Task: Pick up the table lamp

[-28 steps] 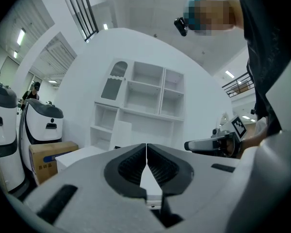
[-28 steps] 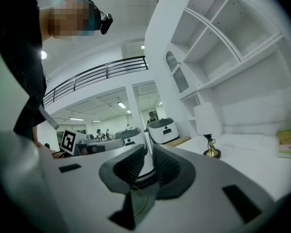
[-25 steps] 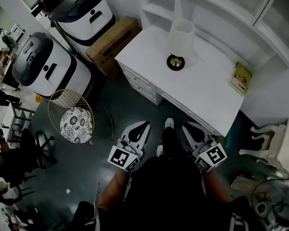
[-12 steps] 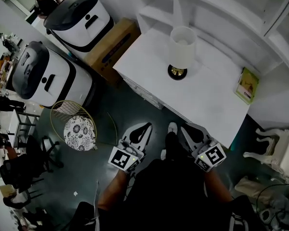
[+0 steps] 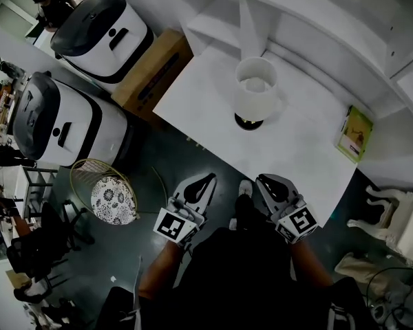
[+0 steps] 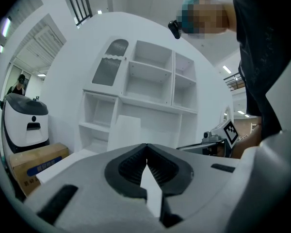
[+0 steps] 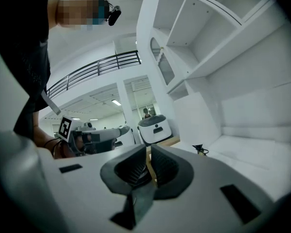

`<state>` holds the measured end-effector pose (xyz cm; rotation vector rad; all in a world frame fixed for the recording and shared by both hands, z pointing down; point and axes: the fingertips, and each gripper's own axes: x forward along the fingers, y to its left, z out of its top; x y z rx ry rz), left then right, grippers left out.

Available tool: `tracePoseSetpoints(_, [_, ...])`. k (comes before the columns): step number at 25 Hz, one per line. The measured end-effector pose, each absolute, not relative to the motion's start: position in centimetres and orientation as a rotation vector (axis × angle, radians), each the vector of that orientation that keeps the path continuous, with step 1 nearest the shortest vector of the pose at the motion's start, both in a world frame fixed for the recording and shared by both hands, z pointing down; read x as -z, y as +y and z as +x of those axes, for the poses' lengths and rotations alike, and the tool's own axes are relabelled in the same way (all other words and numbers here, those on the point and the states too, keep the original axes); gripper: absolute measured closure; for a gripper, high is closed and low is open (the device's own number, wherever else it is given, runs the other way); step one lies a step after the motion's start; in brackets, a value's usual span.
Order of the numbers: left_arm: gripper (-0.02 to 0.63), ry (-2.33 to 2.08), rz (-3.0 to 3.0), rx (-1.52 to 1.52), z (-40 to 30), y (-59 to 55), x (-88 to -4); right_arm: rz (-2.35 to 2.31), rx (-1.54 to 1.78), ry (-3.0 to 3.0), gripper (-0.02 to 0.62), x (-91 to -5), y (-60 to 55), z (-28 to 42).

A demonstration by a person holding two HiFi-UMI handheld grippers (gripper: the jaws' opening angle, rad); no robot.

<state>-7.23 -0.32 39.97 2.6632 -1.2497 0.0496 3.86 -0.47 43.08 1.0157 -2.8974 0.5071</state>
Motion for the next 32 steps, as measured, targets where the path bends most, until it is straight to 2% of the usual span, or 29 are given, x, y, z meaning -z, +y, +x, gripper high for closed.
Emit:
tracePoseSetpoints(11, [0.588,-1.374,2.619,-0.06,-7.8,-6.0,-40.6,0.976,-0.415,-2.809,0.546,-48.2,-6.9,4.4])
tracePoseSetpoints(23, [0.588,-1.313,2.619,-0.143,-9.5,-10.5,-47.2,1.061,-0.403,-2.732,0.543,-56.5,-13.5,2.2])
tracePoseSetpoints(32, [0.588,-1.27,2.605,-0.143,-9.3,-13.4,-51.8,1.141,-0.376,-2.67,0.491,-61.5,-18.4,2.1])
